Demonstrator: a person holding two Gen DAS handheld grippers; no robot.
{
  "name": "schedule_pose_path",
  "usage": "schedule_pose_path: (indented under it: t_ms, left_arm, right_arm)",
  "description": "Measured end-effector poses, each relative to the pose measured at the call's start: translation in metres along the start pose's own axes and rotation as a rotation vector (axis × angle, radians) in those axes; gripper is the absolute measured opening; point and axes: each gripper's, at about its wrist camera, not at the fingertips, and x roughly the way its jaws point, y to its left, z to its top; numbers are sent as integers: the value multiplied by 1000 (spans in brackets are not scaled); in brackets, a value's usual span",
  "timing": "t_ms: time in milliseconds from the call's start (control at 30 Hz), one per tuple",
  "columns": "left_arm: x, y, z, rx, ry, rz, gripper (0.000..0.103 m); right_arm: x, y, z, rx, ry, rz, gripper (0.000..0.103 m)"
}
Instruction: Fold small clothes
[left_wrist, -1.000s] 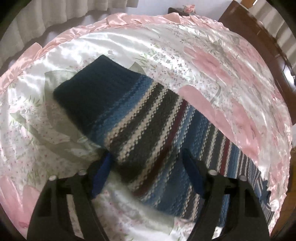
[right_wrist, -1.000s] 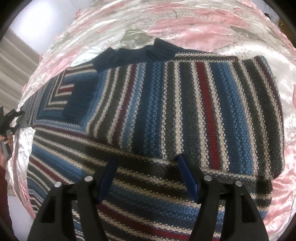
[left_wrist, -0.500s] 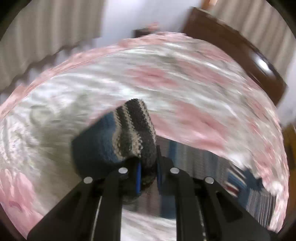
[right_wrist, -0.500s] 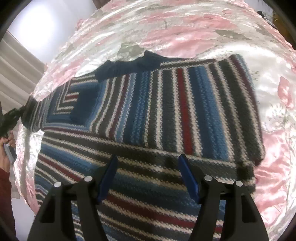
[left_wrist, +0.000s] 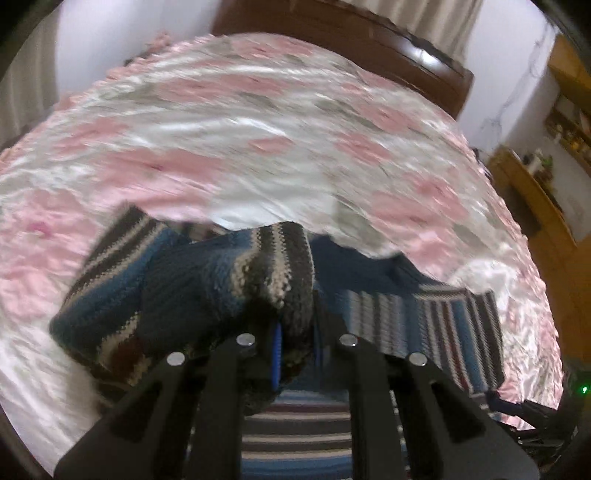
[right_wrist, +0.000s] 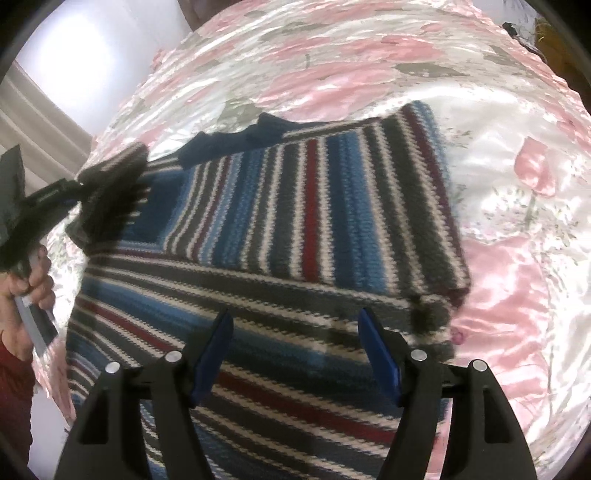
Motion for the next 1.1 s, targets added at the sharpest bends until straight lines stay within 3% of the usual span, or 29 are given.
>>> schedule_pose_path:
  t_ms: [200, 433, 467, 500, 567, 633, 733, 867, 1000, 1100]
  left_arm:
    - [40, -41, -29, 38, 75, -20, 11]
    - [72, -32, -50, 17, 194, -29, 18]
    - [65, -30, -49, 13, 202, -44, 21]
    - [56, -28, -49, 11, 211, -65, 39]
    - [28, -23, -50, 26, 206, -105, 60]
    - [-1, -17, -52, 79, 192, -107, 61]
    - [-38, 6, -43, 153, 142, 8, 61]
    - [-41, 63, -13, 95, 155, 221, 59]
    - [-23, 102, 2, 14, 212, 272, 54]
    - [-16, 122, 0, -1, 231, 276, 54]
  right_arm:
    - [7, -17, -2, 13, 8, -22, 71]
    - [28, -28, -6, 52, 42, -29, 71]
    - [29, -27, -5, 47, 43, -36, 72]
    - [29, -25, -4, 43, 43, -40, 72]
    - [27, -23, -3, 37, 48, -52, 72]
    - [25, -17, -1, 29, 50, -58, 72]
    - [20, 9, 7, -14, 56, -59, 72]
    - [23, 57, 23, -92, 72, -55, 72]
    - [34, 117, 46, -199, 77, -98, 72]
    - [46, 157, 64, -242, 71, -70, 72]
